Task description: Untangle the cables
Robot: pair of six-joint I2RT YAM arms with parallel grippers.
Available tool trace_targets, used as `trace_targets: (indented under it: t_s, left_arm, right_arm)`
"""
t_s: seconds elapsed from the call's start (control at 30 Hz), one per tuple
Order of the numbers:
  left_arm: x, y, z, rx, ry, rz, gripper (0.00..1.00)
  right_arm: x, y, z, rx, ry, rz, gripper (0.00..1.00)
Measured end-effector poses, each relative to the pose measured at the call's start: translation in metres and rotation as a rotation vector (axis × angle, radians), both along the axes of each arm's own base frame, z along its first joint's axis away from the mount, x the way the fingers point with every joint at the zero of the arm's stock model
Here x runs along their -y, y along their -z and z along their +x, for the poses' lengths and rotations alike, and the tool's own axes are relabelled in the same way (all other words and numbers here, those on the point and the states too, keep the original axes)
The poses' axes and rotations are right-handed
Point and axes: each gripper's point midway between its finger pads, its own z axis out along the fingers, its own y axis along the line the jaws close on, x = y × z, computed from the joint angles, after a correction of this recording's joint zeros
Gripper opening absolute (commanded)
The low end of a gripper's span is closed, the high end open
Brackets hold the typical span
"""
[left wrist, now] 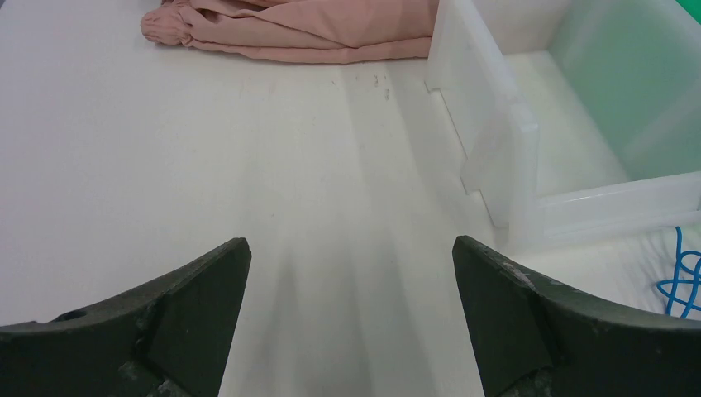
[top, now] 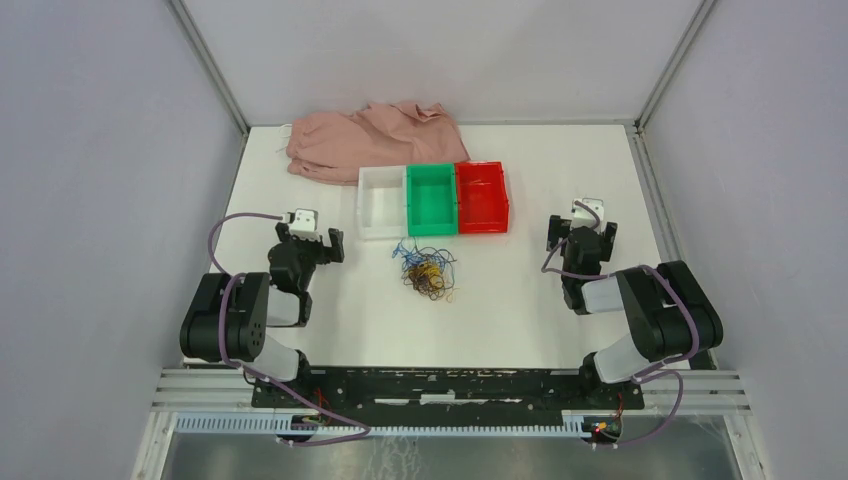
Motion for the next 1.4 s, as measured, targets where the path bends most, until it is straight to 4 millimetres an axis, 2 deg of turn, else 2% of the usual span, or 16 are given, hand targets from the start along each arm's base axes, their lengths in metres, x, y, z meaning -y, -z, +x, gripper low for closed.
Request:
trace_targets:
  t_s: [0.6, 0.73, 0.83, 0.9, 1.0, 1.07, 1.13, 1.23, 1.33, 1.4]
  left_arm:
    - [0.0, 0.0, 0.0, 0.0, 0.0, 0.0, 0.99]
    - [-0.002, 0.002, 0.001, -0.011, -0.013, 0.001, 0.99]
    - [-0.004, 0.002, 0.01, -0.066, -0.022, 0.003, 0.99]
    - [-0.002, -0.01, 0.028, -0.109, -0.012, 0.004, 0.99]
    - [0.001, -0.045, 0.055, -0.12, 0.015, 0.013, 0.99]
    - [0.004, -0.06, 0.06, -0.131, 0.041, 0.021, 0.99]
    - [0.01, -0.068, 0.057, -0.158, 0.079, 0.029, 0.99]
    - [0.02, -0.066, 0.043, -0.229, 0.148, 0.031, 0.99]
    - [0.033, -0.065, 0.028, -0.307, 0.237, 0.018, 0.99]
    - [0.041, -0.071, 0.02, -0.34, 0.287, 0.009, 0.99]
  right_arm:
    - [0.001, 0.001, 0.002, -0.006, -0.01, 0.021, 0.99]
    - [0.01, 0.002, 0.001, -0.007, 0.026, 0.044, 0.99]
    - [0.015, -0.001, 0.001, 0.004, 0.044, 0.054, 0.99]
    - [0.015, -0.002, 0.001, 0.008, 0.045, 0.057, 0.99]
    - [0.014, -0.006, 0.001, 0.018, 0.042, 0.059, 1.0]
    - [0.014, -0.008, 0.001, 0.015, 0.045, 0.058, 0.99]
    - [0.022, -0.013, -0.002, -0.019, 0.105, 0.057, 0.99]
    - [0.032, -0.05, 0.008, -0.006, 0.198, 0.065, 1.0]
    - [0.031, -0.118, 0.024, 0.12, 0.228, 0.138, 0.99]
    - [0.03, -0.152, 0.023, 0.218, 0.252, 0.219, 0.99]
